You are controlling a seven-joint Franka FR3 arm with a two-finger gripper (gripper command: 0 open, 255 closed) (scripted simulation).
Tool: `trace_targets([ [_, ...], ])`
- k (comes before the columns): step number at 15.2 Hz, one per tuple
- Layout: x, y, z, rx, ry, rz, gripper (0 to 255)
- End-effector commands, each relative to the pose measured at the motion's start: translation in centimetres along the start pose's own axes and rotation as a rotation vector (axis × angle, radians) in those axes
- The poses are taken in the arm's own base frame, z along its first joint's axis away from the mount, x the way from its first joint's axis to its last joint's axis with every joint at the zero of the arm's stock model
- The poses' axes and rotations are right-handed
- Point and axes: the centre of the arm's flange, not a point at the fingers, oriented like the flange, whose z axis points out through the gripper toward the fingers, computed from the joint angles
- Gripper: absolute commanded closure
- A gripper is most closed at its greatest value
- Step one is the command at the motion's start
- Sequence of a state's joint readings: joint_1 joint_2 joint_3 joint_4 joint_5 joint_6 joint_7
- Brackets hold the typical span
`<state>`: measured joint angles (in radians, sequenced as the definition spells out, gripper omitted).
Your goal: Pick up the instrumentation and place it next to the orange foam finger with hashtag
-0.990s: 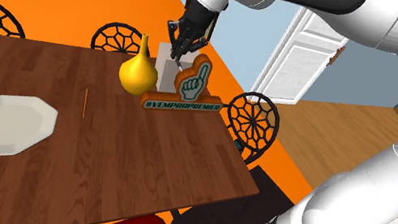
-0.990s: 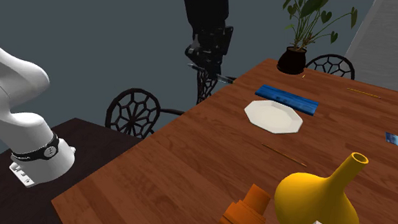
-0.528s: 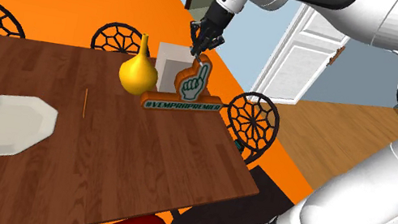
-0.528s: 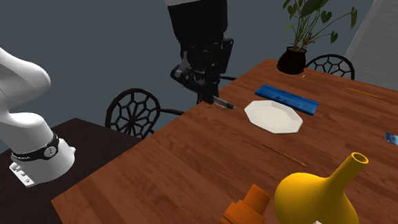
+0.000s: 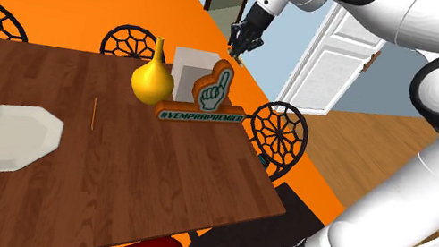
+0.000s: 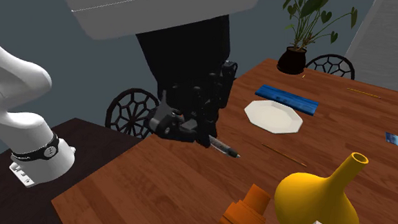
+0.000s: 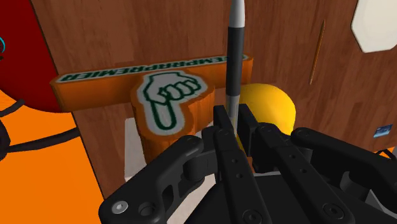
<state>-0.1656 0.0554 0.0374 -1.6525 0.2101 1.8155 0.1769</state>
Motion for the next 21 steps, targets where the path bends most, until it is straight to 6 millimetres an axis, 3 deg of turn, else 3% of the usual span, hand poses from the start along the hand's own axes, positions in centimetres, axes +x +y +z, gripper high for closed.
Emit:
trace_targets([
  [1, 1.5, 2.1, -0.7, 0.0, 0.0, -0.002, 255],
  [18, 13.9, 20.7, -4.2, 0.0, 0.0, -0.002, 255],
  [21, 13.8, 21.0, -2.6, 0.0, 0.0, -0.002, 255],
])
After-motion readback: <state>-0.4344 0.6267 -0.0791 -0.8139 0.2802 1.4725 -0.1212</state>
